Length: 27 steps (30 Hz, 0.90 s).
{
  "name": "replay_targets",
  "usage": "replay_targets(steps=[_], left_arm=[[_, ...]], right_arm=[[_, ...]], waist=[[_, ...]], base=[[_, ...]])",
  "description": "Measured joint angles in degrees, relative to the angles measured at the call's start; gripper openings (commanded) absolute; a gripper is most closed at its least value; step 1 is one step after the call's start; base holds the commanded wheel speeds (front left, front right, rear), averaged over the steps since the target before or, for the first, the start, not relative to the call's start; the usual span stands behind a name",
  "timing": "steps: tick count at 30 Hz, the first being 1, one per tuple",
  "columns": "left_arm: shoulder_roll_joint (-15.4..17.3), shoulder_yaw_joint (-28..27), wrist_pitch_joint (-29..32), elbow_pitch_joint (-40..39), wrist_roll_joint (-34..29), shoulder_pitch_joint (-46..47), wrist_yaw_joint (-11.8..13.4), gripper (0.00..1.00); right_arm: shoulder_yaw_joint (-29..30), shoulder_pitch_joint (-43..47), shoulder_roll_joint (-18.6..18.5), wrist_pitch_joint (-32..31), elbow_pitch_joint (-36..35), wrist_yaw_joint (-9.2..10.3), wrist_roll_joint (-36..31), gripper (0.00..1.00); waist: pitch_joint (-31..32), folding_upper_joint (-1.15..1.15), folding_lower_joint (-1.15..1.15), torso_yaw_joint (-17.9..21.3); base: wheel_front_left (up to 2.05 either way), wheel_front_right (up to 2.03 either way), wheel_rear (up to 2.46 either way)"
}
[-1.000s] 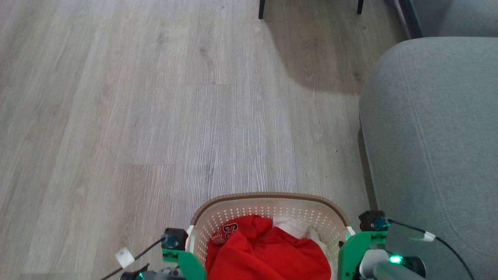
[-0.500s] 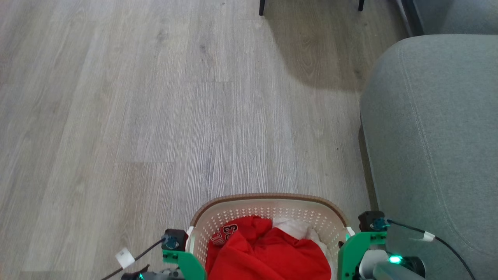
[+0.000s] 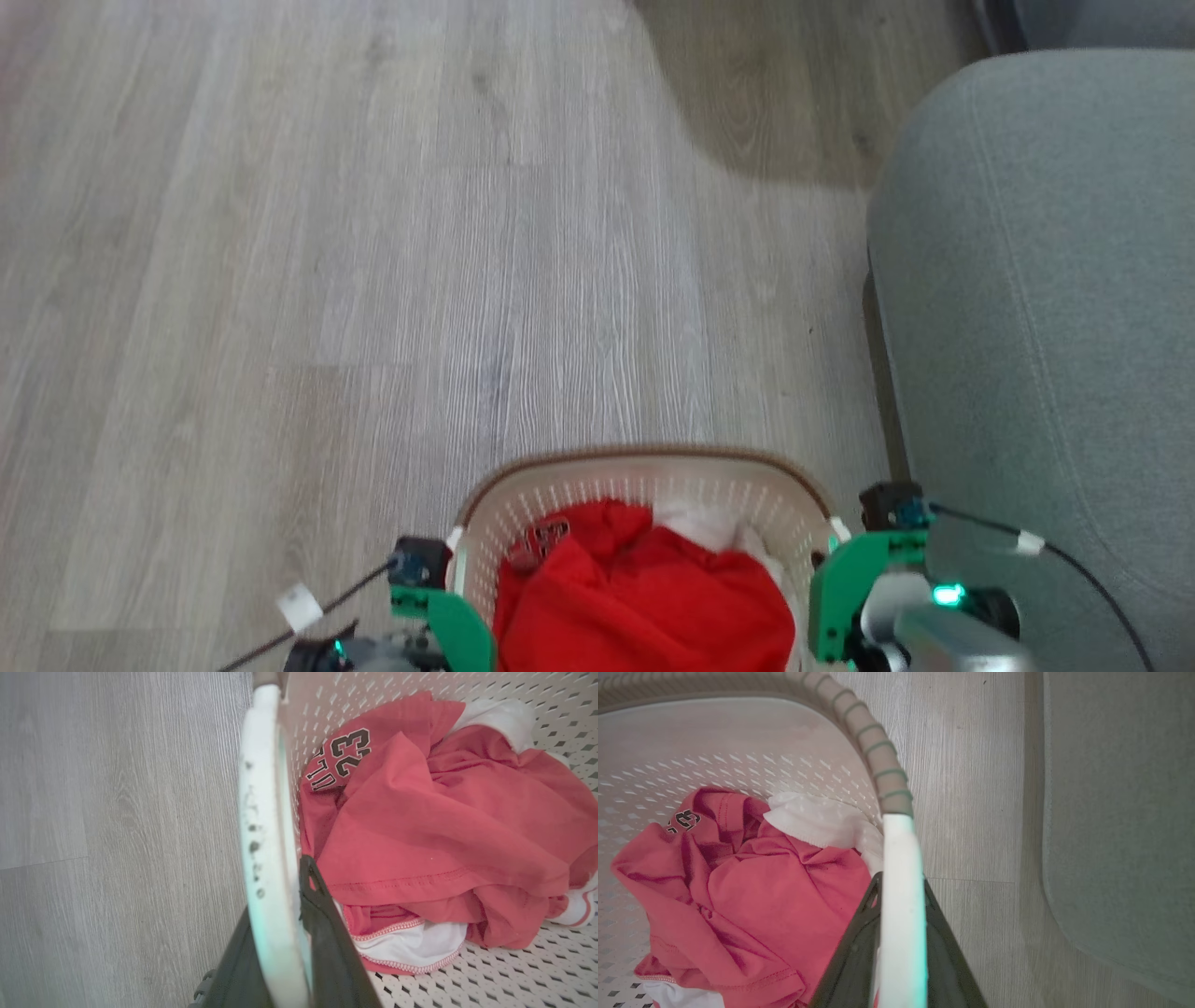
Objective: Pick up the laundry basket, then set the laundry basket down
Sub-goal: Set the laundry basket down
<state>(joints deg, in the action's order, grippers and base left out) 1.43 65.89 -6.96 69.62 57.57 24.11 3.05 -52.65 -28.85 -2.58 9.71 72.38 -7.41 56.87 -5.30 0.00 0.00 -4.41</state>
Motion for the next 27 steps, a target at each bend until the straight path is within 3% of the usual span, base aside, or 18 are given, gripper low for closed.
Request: replay_targets(steps=[13,27], left_arm=[[0.0,0.1,-2.8,0.4,0.1,10.4,0.5,0.00],[0.0,0.2,-5.3,0.9,-0.6,26.0,1.6,0.00]], right_arm=[[-1.9,-11.0,-0.2,1.8,1.0,0.01,-0.4,0.00],[-0.1,-27.8,-1.0,4.0,2.2,0.01,-4.6,0.00]], waist=[[-8.9,0.00,0.02,0.6],[-25.5,0.00,0.02,1.2]], base=[[0.00,0.00,0.00],[0.00,0.00,0.00]])
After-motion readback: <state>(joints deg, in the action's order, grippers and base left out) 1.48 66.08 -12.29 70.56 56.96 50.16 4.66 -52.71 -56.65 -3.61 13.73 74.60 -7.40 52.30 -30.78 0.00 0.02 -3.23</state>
